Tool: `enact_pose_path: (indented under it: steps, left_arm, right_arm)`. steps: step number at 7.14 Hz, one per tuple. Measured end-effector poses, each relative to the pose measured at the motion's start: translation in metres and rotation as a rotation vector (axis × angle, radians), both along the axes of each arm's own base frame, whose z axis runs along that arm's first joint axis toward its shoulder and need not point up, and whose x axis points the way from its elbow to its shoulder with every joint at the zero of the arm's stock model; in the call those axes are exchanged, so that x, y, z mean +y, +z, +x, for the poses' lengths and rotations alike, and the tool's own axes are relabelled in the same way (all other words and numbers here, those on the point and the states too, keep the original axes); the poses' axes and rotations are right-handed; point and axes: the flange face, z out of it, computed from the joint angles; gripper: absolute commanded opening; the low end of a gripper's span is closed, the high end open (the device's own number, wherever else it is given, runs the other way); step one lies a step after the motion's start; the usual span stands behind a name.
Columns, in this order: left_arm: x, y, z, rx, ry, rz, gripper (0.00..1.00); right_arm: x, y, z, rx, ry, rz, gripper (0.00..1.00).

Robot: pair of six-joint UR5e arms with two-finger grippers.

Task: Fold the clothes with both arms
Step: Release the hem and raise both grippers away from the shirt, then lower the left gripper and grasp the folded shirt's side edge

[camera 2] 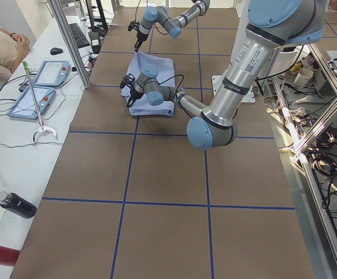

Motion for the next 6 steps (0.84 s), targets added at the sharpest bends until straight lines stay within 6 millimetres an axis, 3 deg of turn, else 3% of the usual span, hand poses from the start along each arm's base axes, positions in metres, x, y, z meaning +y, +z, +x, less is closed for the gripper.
enact_pose_path:
  steps: [1, 3, 5, 6]
  left_arm:
    - [-0.004, -0.004, -0.009, 0.015, 0.043, 0.029, 1.0]
    - [-0.012, -0.006, -0.047, 0.039, 0.19, 0.072, 1.0]
    - [0.017, -0.003, -0.08, 0.08, 0.225, 0.083, 1.0]
    - [0.049, 0.003, -0.084, 0.124, 0.22, 0.038, 1.0]
  right_arm:
    - [-0.001, -0.006, 0.0, -0.001, -0.013, 0.014, 1.0]
    - [-0.005, -0.022, 0.013, -0.047, -0.07, 0.015, 1.0]
    - [0.0, -0.032, 0.037, -0.086, -0.137, 0.038, 1.0]
    - [0.006, -0.032, 0.045, -0.092, -0.145, 0.047, 1.0]
